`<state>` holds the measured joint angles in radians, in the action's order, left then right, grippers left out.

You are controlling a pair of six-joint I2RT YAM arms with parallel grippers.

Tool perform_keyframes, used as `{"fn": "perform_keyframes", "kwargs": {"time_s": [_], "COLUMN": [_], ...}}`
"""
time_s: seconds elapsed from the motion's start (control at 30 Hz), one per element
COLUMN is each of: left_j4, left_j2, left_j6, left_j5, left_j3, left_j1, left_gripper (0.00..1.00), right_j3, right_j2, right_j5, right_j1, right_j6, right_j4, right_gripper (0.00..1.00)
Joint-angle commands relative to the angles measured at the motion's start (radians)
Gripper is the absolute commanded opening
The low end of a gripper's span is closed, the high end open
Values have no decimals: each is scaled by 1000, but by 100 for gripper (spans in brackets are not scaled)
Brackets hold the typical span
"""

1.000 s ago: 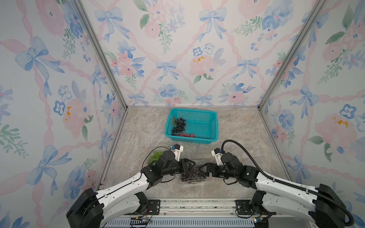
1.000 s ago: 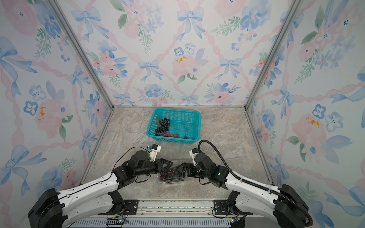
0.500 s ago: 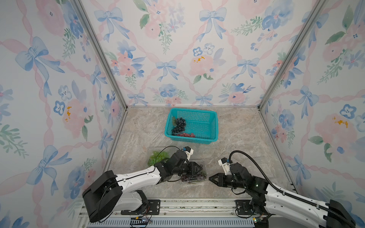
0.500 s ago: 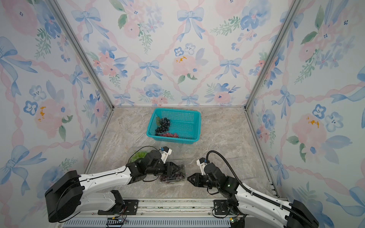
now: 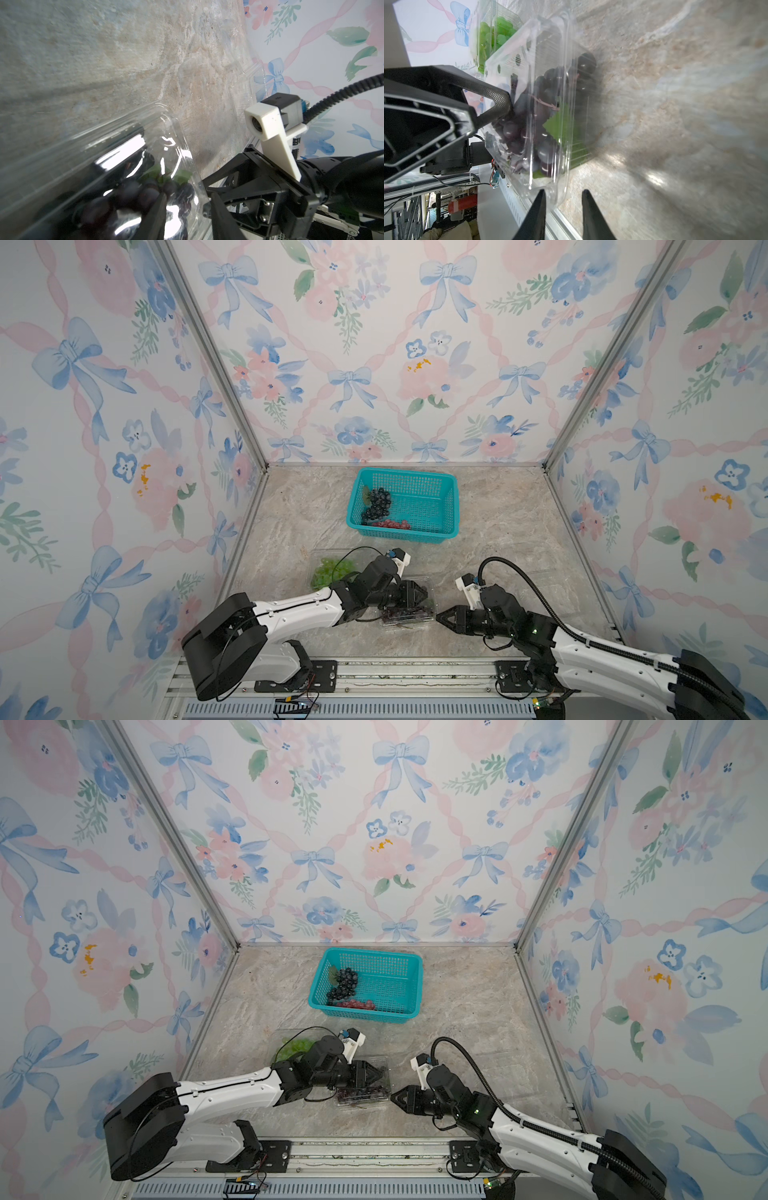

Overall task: Pack grapes into containers
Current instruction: Close the packing box at the center of the board.

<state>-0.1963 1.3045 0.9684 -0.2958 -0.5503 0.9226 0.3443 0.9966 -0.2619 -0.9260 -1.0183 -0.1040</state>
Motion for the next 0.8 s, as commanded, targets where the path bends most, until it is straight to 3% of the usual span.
{"fn": "perform_keyframes", "kwargs": {"time_s": [0.0, 0.6, 0.77], "left_j4": [41, 24, 20], "left_j2": [26, 36, 35], "left_j6": [-18, -20, -20], "left_j5": [10, 14, 17], "left_j3": [2, 17, 25], "left_j1": [6, 7, 6], "left_gripper": [38, 37, 37], "right_j3": [-17, -48, -47], "right_j2": [38, 140, 123], "right_j5": [4, 49, 54], "right_j1": [-17, -67, -66], "right_j6": [-15, -49, -41], "right_j4": [-60, -185, -173], "right_gripper": [26, 11, 14]}}
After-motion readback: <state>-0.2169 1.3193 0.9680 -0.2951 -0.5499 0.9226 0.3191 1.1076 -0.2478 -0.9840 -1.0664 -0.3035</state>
